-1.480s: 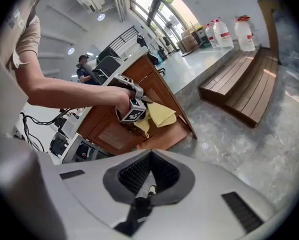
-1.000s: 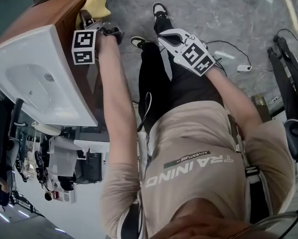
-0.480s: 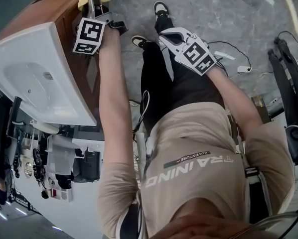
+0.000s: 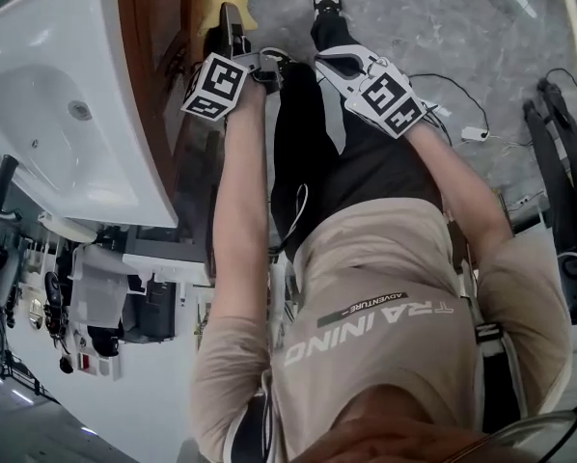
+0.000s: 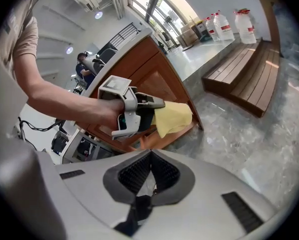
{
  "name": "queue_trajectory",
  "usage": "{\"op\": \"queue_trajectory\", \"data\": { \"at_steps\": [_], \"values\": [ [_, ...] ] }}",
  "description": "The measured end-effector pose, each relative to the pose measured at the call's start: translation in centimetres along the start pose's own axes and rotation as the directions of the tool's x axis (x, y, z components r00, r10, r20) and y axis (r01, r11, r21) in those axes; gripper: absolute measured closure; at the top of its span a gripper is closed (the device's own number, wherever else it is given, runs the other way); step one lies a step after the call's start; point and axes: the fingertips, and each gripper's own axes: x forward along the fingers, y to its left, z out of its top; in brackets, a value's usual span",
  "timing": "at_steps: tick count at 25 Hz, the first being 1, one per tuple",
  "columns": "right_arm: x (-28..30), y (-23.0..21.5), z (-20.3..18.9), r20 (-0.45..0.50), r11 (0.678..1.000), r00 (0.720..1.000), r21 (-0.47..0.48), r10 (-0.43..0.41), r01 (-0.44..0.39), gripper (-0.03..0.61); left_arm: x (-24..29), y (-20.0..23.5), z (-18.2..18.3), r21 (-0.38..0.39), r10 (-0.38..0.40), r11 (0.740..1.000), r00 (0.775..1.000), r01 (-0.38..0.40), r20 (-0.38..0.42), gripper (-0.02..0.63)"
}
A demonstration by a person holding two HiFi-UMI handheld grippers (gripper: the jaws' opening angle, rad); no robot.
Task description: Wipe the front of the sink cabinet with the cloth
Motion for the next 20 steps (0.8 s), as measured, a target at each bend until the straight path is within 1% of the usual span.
{"op": "queue_trajectory", "data": {
  "at_steps": [4, 7, 9, 11, 13, 14, 20],
  "values": [
    [2.4, 4.2, -1.1, -0.009, 1.0, 1.0, -0.022, 0.016, -0.016, 0.566, -5.7, 6.0, -3.6, -0.029, 0.051, 0.998, 0.998, -0.052, -0.037, 0.571],
    [4.1, 7.5, -2.8, -0.038, 0.998, 0.999, -0.042, 0.038, -0.039, 0.566, -10.2, 10.6, -5.9, -0.052, 0.119, 0.991, 0.992, -0.121, -0.043, 0.571],
    [5.6, 9.4, -3.8, -0.057, 0.997, 0.997, -0.061, 0.044, -0.048, 0.566, -13.1, 13.8, -7.2, -0.096, 0.176, 0.979, 0.984, -0.179, -0.038, 0.571],
    [7.2, 11.7, -4.5, -0.072, 0.995, 0.996, -0.077, 0.052, -0.058, 0.566, -16.2, 17.1, -8.1, -0.163, 0.231, 0.959, 0.973, -0.232, -0.023, 0.571],
    [8.9, 14.1, -5.1, -0.086, 0.993, 0.994, -0.094, 0.062, -0.07, 0.566, -19.1, 20.3, -8.8, -0.213, 0.274, 0.939, 0.962, -0.27, -0.011, 0.571],
    [9.6, 15.1, -5.5, -0.093, 0.992, 0.994, -0.102, 0.065, -0.075, 0.566, -20.2, 21.7, -9.3, -0.225, 0.287, 0.933, 0.958, -0.282, -0.011, 0.571],
    [12.5, 19.9, -7.3, -0.12, 0.986, 0.99, -0.137, 0.075, -0.091, 0.566, -24.7, 28.9, -11.8, -0.225, 0.335, 0.916, 0.942, -0.333, -0.031, 0.571]
  ]
}}
